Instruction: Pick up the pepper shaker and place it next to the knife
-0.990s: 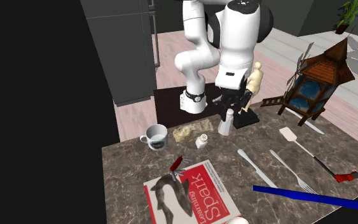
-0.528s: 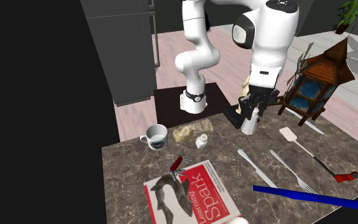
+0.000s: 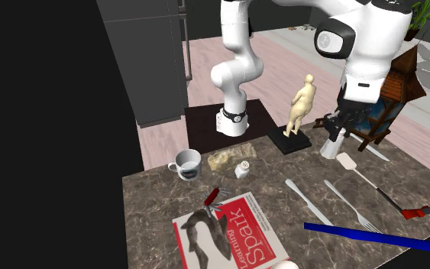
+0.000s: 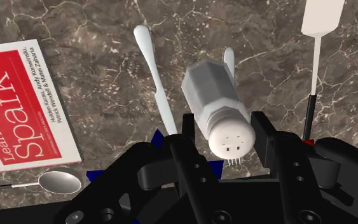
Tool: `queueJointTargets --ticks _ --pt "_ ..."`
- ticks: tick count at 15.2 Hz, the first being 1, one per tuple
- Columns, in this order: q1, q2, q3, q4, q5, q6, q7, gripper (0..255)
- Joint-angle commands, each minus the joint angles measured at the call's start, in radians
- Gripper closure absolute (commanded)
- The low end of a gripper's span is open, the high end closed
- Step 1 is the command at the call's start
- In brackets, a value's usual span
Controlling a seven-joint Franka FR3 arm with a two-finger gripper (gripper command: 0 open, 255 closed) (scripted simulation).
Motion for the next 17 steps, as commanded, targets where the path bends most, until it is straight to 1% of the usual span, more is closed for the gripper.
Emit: queueJointTargets --ticks 1,6,8,17 --pt "0.016 0.037 0.028 0.041 0.001 0.000 0.045 255" --pt "0.058 0.145 0.095 0.156 -0.013 0.001 0.162 255" --pt "0.078 0.203 0.125 0.222 -0.027 -0.003 0.218 255" --pt "0.081 0.237 0.126 0.137 -0.030 0.115 0.216 255"
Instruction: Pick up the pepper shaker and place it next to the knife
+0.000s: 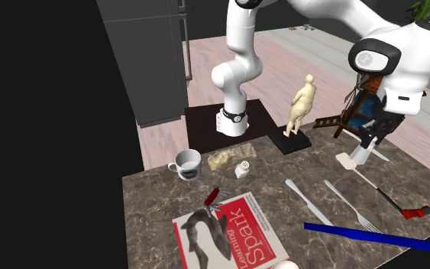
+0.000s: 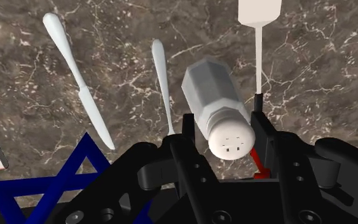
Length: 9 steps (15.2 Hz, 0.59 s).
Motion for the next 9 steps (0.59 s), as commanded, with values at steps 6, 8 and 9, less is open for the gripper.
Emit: queueJointTargets --ticks 6,8,9 --pt "0.002 0.038 0.002 -0.053 -0.005 0.091 0.002 255" --pt "0.003 0.051 0.003 -0.067 -0.007 0.118 0.002 255" --pt "0.003 0.057 0.003 -0.073 -0.008 0.131 0.002 255"
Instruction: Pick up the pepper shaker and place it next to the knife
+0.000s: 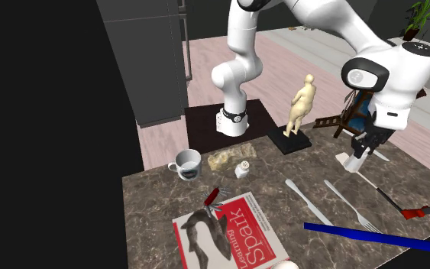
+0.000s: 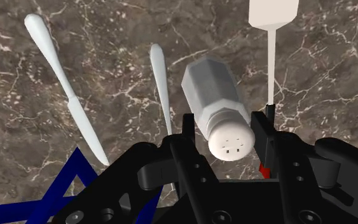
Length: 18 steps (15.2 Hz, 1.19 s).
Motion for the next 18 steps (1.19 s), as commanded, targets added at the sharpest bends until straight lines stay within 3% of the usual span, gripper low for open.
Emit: queueJointTargets --ticks 1,14,18 --pt "0.002 0.014 0.002 -0.013 -0.002 0.027 0.003 255" --pt "0.006 0.121 0.000 -0.078 -0.022 0.198 0.010 255" --pt "0.006 0.121 0.000 -0.078 -0.022 0.198 0.010 255"
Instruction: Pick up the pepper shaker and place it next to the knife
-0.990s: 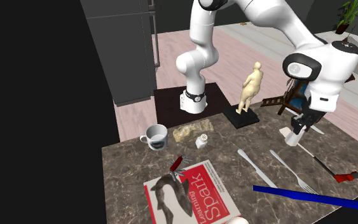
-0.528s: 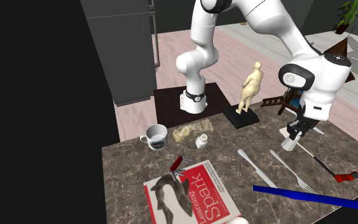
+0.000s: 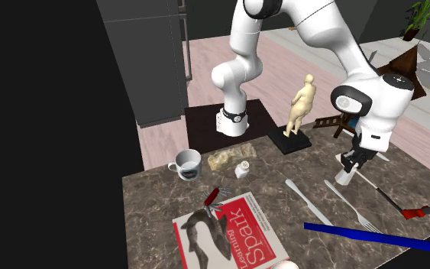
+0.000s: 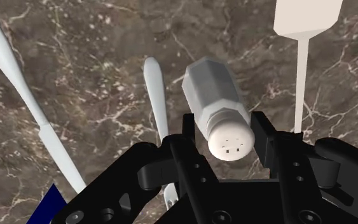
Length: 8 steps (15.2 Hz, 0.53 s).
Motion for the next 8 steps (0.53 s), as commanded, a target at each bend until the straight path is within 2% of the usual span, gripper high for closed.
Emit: queueJointTargets --ticks 1,4,5,8 --pt "0.000 0.000 0.000 0.000 0.000 0.001 0.000 255" --pt "0.000 0.000 0.000 0.000 0.000 0.001 0.000 255" --pt "0.000 0.000 0.000 0.000 0.000 0.001 0.000 0" --pt "0.000 0.000 0.000 0.000 0.000 0.001 0.000 0"
